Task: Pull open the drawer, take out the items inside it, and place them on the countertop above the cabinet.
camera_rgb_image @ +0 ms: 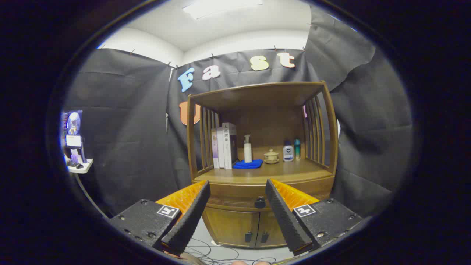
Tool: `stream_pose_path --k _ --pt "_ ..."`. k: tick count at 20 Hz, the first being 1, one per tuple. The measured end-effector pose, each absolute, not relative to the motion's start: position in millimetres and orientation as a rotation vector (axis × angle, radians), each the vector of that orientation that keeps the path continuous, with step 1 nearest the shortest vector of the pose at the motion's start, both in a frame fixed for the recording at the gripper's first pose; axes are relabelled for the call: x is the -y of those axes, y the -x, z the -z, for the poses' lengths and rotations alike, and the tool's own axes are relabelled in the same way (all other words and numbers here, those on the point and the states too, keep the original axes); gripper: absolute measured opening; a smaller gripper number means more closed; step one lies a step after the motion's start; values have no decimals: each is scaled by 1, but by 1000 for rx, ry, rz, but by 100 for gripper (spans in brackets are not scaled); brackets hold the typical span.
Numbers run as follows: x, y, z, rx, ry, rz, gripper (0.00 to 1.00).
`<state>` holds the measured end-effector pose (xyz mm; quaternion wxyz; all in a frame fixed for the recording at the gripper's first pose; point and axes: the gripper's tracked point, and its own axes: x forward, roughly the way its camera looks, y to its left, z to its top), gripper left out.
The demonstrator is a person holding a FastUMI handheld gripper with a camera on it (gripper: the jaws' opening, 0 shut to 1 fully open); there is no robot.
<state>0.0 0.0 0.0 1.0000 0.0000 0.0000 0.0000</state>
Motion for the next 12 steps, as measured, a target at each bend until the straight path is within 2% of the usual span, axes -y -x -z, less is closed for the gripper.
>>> stream_pose_path --k 12 --pt "13 -9 7 22 40 68 98"
